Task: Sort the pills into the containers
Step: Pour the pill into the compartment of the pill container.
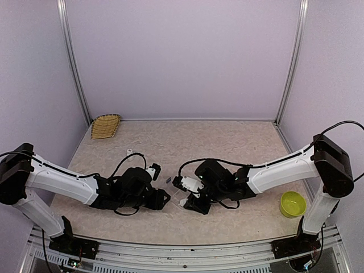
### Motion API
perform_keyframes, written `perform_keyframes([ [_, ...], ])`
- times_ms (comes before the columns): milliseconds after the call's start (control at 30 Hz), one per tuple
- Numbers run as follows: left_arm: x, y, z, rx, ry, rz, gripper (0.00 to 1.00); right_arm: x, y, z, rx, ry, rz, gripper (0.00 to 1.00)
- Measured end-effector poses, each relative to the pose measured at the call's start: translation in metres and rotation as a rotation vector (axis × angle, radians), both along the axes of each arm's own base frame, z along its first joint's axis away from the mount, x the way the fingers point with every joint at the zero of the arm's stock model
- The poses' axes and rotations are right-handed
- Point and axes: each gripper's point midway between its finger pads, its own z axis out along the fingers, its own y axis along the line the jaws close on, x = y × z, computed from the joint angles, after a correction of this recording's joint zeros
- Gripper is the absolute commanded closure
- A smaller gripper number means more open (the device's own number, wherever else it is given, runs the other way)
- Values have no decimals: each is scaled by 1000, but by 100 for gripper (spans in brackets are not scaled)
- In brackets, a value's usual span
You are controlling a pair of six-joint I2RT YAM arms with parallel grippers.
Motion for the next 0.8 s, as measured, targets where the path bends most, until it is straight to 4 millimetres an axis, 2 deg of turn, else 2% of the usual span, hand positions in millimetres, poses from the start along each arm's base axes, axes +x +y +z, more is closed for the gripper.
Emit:
perform_keyframes([
  [367,0,0,0,-2,-1,0,42,-1,1,7,30,-13,5,78],
  [567,0,0,1,-4,-1,0,42,-2,1,-2,14,-3,6,78],
  [800,0,0,0,-3,0,0,42,-1,5,-1,21,-2,11,79],
])
